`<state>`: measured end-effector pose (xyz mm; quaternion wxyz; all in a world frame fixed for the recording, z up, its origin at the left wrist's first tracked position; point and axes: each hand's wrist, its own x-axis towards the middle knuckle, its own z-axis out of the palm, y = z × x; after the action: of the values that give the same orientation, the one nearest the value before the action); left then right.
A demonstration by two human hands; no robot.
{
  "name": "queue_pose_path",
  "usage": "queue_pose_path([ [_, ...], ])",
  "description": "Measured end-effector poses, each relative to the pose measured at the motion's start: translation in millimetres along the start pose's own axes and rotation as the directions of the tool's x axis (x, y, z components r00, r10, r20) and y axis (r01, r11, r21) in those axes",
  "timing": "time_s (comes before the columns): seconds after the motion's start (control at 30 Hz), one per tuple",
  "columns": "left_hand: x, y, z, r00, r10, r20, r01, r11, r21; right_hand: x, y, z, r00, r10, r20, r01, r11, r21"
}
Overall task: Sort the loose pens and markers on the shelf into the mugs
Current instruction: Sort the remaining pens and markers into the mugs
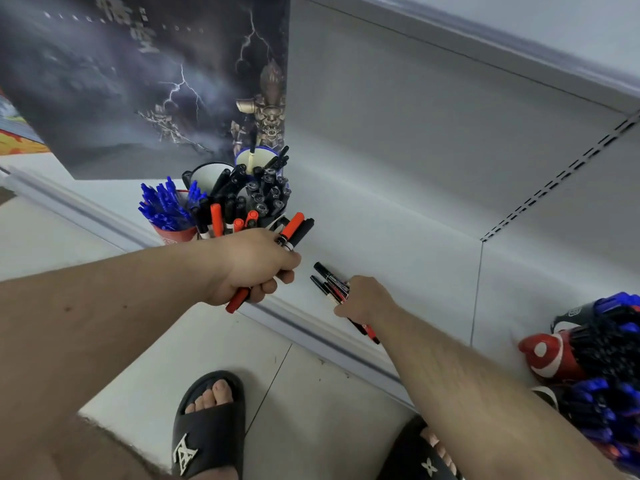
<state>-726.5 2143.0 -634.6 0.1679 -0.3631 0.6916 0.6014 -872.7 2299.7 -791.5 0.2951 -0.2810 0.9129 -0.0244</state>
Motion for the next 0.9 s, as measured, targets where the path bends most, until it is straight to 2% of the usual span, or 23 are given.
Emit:
queue_pose_path([
  [0.1, 0.4, -0.9, -3.0, 1.0, -0.005, -0.007, 0.005, 1.0, -0.021, -6.7, -2.8, 1.4, 0.998, 0.048, -0.029, -0.05, 0.994, -0.097],
  [0.17, 0.0, -0.7, -3.8, 1.0, 0.0, -0.008, -0.001, 1.0, -0.018, -10.1, -1.1, 4.7, 0.995, 0.089, -0.034, -0.092, 0.991, -0.097],
  [0.23, -1.1, -0.2, -3.0, 1.0, 0.011, -0.004, -0.011, 1.0, -0.008, -11.3, 7.2, 6.6, 0.986, 0.166, 0.018, -0.166, 0.986, 0.018],
  [0.3, -2.7, 0.0, -1.7, 1.0, 0.021, 0.002, -0.021, 1.0, -0.005, -11.7, 17.5, 1.8, 0.969, 0.239, 0.069, -0.249, 0.935, 0.252],
  [0.37, -3.7, -0.1, -1.3, 1.0, 0.031, 0.001, -0.031, 0.999, -0.016, -17.8, 19.6, -14.3, 0.961, 0.255, 0.104, -0.269, 0.795, 0.544],
  [0.47, -5.2, -0.4, -0.1, 0.998, 0.065, 0.002, -0.065, 0.998, -0.028, -46.9, 1.5, -47.8, 0.988, 0.124, 0.095, -0.147, 0.537, 0.83],
  [0.6, -13.1, 3.5, 5.1, 0.993, 0.113, -0.024, -0.115, 0.986, -0.124, -105.5, -42.6, -80.9, 0.993, -0.077, 0.092, -0.072, 0.234, 0.97],
  [0.7, -26.4, 9.7, 15.4, 0.993, 0.116, -0.02, -0.116, 0.939, -0.324, -136.1, -67.7, -91.7, 0.988, -0.134, 0.076, -0.073, 0.023, 0.997],
  [0.8, -42.9, 15.3, 27.1, 0.976, 0.162, 0.148, -0.08, 0.89, -0.448, -152.2, -85.0, -97.7, 0.995, -0.086, 0.044, -0.048, -0.041, 0.998],
  [0.83, -49.1, 16.2, 30.9, 0.967, 0.187, 0.171, -0.093, 0.89, -0.446, -156.0, -89.5, -99.1, 0.998, -0.054, 0.035, -0.037, -0.04, 0.999],
  [0.9, -57.9, 16.5, 36.1, 0.958, 0.255, 0.131, -0.184, 0.897, -0.402, -162.1, -95.4, -101.5, 0.998, -0.005, 0.058, -0.059, -0.072, 0.996],
])
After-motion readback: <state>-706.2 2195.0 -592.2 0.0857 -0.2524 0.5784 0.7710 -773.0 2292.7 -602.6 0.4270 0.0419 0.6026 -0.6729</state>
